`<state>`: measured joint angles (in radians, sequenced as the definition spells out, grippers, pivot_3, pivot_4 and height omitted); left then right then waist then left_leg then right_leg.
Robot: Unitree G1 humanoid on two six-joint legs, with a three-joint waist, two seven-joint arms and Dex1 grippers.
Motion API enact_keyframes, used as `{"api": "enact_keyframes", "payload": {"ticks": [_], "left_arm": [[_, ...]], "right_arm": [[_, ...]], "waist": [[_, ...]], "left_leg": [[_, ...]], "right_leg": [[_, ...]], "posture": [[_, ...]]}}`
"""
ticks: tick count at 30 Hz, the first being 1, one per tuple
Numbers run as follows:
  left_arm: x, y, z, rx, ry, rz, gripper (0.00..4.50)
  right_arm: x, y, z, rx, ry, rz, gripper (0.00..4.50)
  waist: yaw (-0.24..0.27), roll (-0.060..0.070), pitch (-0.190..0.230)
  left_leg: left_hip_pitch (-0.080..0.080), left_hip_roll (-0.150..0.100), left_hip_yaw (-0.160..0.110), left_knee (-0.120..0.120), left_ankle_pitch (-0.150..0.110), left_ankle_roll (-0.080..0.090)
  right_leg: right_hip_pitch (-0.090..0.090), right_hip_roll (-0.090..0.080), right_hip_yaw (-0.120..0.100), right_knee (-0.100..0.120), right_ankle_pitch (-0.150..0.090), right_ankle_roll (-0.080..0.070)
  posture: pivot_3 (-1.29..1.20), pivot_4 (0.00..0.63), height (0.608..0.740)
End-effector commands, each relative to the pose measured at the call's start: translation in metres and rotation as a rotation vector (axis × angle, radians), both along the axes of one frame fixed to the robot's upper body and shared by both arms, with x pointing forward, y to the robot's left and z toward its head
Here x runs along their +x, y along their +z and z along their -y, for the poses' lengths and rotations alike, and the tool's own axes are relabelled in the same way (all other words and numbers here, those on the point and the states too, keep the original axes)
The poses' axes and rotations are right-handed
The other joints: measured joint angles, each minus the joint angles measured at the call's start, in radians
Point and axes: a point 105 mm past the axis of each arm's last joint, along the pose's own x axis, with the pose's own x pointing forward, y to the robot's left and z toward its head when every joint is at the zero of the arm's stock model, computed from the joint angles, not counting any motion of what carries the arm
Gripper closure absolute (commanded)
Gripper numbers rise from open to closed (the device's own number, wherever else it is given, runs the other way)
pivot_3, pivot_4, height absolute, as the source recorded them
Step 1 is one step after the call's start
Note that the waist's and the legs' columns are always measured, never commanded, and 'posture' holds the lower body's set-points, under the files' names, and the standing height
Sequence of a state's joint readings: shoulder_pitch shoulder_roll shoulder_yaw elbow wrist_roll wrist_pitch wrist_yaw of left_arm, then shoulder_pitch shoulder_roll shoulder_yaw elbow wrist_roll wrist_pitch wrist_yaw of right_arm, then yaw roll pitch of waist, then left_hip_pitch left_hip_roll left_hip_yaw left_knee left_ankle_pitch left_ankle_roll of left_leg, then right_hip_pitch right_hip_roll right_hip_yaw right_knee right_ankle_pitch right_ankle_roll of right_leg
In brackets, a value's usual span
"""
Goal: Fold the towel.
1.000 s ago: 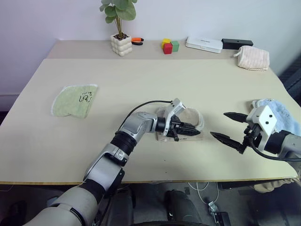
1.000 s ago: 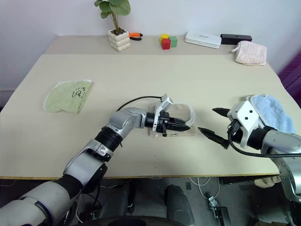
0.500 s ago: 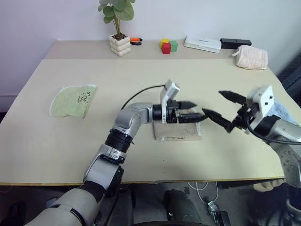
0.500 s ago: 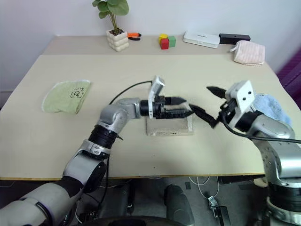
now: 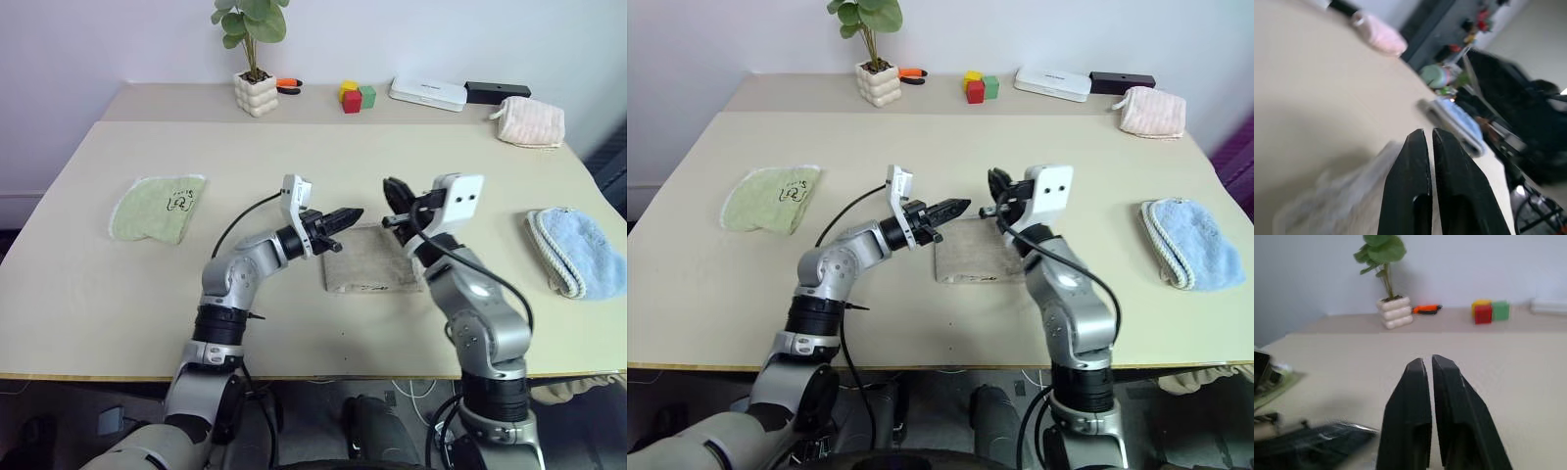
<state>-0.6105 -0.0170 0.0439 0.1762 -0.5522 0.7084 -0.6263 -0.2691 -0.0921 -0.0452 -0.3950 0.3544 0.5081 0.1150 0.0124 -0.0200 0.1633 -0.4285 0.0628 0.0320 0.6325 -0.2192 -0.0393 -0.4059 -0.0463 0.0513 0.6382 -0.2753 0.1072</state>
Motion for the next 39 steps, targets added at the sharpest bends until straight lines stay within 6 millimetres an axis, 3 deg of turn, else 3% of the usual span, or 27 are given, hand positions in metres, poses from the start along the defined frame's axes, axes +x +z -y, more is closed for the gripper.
{"api": "enact_keyframes", "payload": {"ticks": [1, 6, 10, 13, 21, 26, 31, 34, 37, 39], "left_arm": [[0.005, 0.005, -0.003, 0.016, 0.092, 0.046, 4.48], [0.014, -0.016, -0.004, 0.136, 0.146, 0.067, 4.48], [0.02, -0.043, -0.005, 0.191, 0.181, 0.025, 4.48], [0.022, -0.05, -0.007, 0.183, 0.195, -0.001, 4.48], [0.022, -0.055, -0.007, 0.227, 0.199, 0.031, 4.48], [0.023, -0.055, -0.009, 0.239, 0.206, 0.045, 4.48], [0.023, -0.052, -0.012, 0.237, 0.221, 0.064, 4.48], [0.025, -0.049, -0.014, 0.234, 0.232, 0.073, 4.48], [0.026, -0.046, -0.015, 0.226, 0.238, 0.078, 4.48], [0.027, -0.041, -0.016, 0.19, 0.239, 0.074, 4.48]], "right_arm": [[0.0, -0.015, 0.007, 0.047, -0.074, -0.04, 4.43], [-0.001, -0.051, -0.001, -0.022, -0.059, -0.132, 4.43], [0.006, -0.07, 0.012, -0.09, -0.119, -0.162, 4.43], [0.009, -0.079, 0.015, -0.142, -0.134, -0.182, 4.43], [0.013, -0.08, 0.036, -0.144, -0.246, -0.179, 4.43], [0.016, -0.084, 0.051, 0.183, -0.315, -0.265, 4.43], [0.016, -0.088, 0.059, 0.22, -0.333, -0.293, 4.43], [0.017, -0.087, 0.058, 0.191, -0.32, -0.287, 4.43], [0.018, -0.079, 0.052, 0.305, -0.279, -0.274, 4.43], [0.019, -0.066, 0.034, 0.292, -0.165, -0.245, 4.43]], "waist": [[-0.002, 0.0, 0.0], [-0.009, 0.0, 0.0], [-0.012, 0.0, 0.0], [-0.013, 0.0, 0.0], [-0.008, 0.0, 0.0], [-0.008, 0.0, 0.0], [-0.007, 0.0, 0.0], [-0.008, 0.0, 0.0], [-0.009, 0.0, 0.0], [-0.01, 0.0, 0.0]], "left_leg": [[0.0, 0.0, 0.0, 0.0, 0.0, 0.0], [0.002, 0.0, 0.0, 0.0, 0.0, 0.0], [0.001, 0.0, 0.0, -0.001, 0.0, 0.0], [0.001, 0.0, 0.0, -0.001, 0.0, 0.0], [0.002, 0.0, 0.0, 0.0, 0.0, 0.0], [0.002, 0.0, 0.0, 0.0, 0.0, 0.0], [0.002, 0.0, 0.0, 0.0, 0.0, 0.0], [0.002, 0.0, 0.0, 0.0, 0.0, 0.0], [0.002, 0.0, 0.0, 0.0, 0.0, 0.0], [0.002, 0.0, 0.0, 0.0, 0.0, 0.0]], "right_leg": [[0.0, 0.0, 0.0, 0.0, 0.0, 0.0], [0.0, 0.001, 0.0, 0.001, 0.0, 0.0], [0.0, 0.001, 0.0, 0.001, 0.0, 0.0], [0.0, 0.001, 0.0, 0.001, 0.0, 0.0], [0.001, 0.001, 0.0, 0.001, 0.0, 0.0], [0.001, 0.001, 0.0, 0.001, 0.0, 0.0], [0.001, 0.0, 0.0, 0.001, 0.0, 0.0], [0.001, 0.001, 0.0, 0.001, 0.0, 0.0], [0.001, 0.001, 0.0, 0.001, 0.0, 0.0], [0.001, 0.001, 0.0, 0.001, 0.0, 0.0]], "posture": [[0.0, 0.15, 0.74], [0.0, 0.15, 0.74], [0.0, 0.15, 0.74], [0.0, 0.15, 0.74], [0.0, 0.15, 0.74], [0.0, 0.15, 0.74], [0.0, 0.15, 0.74], [0.0, 0.15, 0.74], [0.0, 0.15, 0.74], [0.0, 0.15, 0.74]]}}
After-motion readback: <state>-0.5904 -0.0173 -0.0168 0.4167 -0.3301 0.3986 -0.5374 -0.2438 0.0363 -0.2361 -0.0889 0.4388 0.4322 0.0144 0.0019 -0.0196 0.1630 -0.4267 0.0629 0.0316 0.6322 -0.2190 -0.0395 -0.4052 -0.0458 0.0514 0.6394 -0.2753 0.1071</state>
